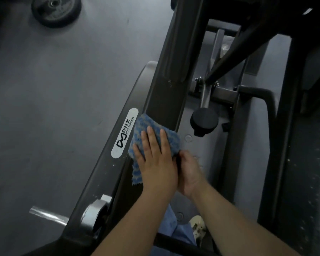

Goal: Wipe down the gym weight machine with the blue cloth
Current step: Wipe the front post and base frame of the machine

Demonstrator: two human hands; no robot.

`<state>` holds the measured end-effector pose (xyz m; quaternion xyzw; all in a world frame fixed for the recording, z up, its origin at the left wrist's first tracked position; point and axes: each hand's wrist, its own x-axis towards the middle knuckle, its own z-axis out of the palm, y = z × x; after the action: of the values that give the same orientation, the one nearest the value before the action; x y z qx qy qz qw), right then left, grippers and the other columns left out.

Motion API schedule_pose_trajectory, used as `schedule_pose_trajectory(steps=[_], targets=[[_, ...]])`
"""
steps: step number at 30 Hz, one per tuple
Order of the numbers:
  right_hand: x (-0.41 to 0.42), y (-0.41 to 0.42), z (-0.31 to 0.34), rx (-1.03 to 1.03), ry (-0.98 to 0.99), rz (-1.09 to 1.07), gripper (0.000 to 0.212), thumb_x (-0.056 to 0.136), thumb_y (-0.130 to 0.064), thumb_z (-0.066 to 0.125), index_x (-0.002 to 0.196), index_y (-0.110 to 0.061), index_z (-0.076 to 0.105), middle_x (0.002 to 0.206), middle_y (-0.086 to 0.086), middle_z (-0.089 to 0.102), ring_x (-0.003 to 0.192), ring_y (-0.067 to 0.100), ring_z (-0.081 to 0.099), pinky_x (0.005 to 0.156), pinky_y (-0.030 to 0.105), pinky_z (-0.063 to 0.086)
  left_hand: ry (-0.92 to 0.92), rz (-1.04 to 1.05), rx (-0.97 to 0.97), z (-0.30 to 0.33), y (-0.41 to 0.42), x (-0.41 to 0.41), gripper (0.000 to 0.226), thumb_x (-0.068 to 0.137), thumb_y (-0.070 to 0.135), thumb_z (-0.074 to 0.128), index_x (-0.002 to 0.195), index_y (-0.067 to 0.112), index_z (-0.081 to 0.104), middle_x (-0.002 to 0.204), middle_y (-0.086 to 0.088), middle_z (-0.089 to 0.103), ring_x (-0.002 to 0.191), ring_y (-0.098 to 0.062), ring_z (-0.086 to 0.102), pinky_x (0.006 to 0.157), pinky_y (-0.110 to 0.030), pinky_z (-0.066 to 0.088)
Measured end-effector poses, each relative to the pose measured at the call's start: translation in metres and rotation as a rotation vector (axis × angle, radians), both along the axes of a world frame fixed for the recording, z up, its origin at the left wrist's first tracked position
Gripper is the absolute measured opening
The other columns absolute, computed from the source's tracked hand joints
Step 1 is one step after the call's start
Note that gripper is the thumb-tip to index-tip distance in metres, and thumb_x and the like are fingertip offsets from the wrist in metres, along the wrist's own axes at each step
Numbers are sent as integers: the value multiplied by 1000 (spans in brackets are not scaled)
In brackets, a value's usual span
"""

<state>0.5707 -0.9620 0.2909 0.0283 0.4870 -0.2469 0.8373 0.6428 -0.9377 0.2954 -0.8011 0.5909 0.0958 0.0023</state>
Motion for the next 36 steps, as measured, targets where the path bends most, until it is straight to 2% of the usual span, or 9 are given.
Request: schedule_pose_trajectory(steps=[5, 8, 11, 17, 20, 24, 28, 31, 36], targets=[[-1, -34, 8, -90, 16, 3, 36, 98, -30, 38, 109, -13, 68, 114, 11, 68, 106, 24, 64, 91, 37, 49, -11, -5, 16, 0, -30, -6, 96, 72, 27, 72, 145, 5, 13, 151, -24, 17, 139, -38, 15, 111, -57, 7], [1, -79, 12, -180, 75, -17, 36, 100, -30, 36, 99, -16, 69, 100, 6, 73, 93, 18, 68, 81, 31, 51, 32, -16, 70, 10, -74, -8, 85, 92, 31, 47, 143, 8, -17, 152, -22, -15, 142, -37, -9, 111, -56, -5], [2, -127, 17, -265, 169, -52, 32, 100, -28, 38, 118, -15, 62, 111, 5, 69, 94, 16, 66, 79, 29, 54, 50, 6, 146, 18, -118, -14, 72, 99, 29, 28, 137, 8, -30, 150, -21, -28, 139, -37, -23, 109, -55, -14], [9, -160, 19, -678, 451, 77, 43, 103, -22, 33, 146, -25, 32, 144, 1, 45, 127, 12, 46, 108, 25, 36, 101, -7, 15, 13, -132, -10, 68, 94, 34, 19, 144, 4, -16, 154, -20, -16, 142, -33, -17, 110, -51, -16], [9, -144, 20, -816, 637, 189, 47, 104, -22, 29, 149, -29, 18, 149, -2, 34, 128, 3, 36, 92, -2, 29, 88, -219, -187, 0, -102, 0, 64, 89, 33, 26, 145, 3, 15, 153, -17, 17, 143, -29, 15, 113, -49, 9], [4, -157, 12, -978, 804, 392, 51, 103, -21, 29, 150, -30, 9, 157, -5, 14, 142, 10, 19, 105, 10, 14, 88, -240, -242, -2, -101, 3, 58, 97, 40, 22, 141, 2, 24, 150, -13, 26, 139, -26, 25, 110, -46, 15], [1, -203, 9, -1135, 953, 481, 51, 102, -12, 30, 150, -22, 17, 159, -2, 4, 143, 14, 15, 95, -2, 4, 159, -163, -236, 6, -118, -6, 58, 93, 33, 38, 142, 3, 30, 150, -18, 27, 139, -28, 23, 110, -46, 25], [-6, -246, 8, -1239, 1082, 637, 58, 97, -1, 33, 149, -21, 21, 159, 3, 2, 143, 22, 18, 109, 13, 15, 130, -184, -223, 7, -126, -9, 76, 74, 24, 72, 139, 3, 39, 148, -23, 29, 136, -30, 24, 104, -46, 30], [-6, -325, -13, -1467, 1407, 1230, 68, 93, -12, 41, 151, -26, 7, 158, 3, -14, 145, 28, -14, 118, 43, 10, 50, -236, -122, 9, -139, -13, 84, 59, 38, 81, 131, 4, 53, 148, -22, 30, 133, -33, 35, 102, -42, 31]])
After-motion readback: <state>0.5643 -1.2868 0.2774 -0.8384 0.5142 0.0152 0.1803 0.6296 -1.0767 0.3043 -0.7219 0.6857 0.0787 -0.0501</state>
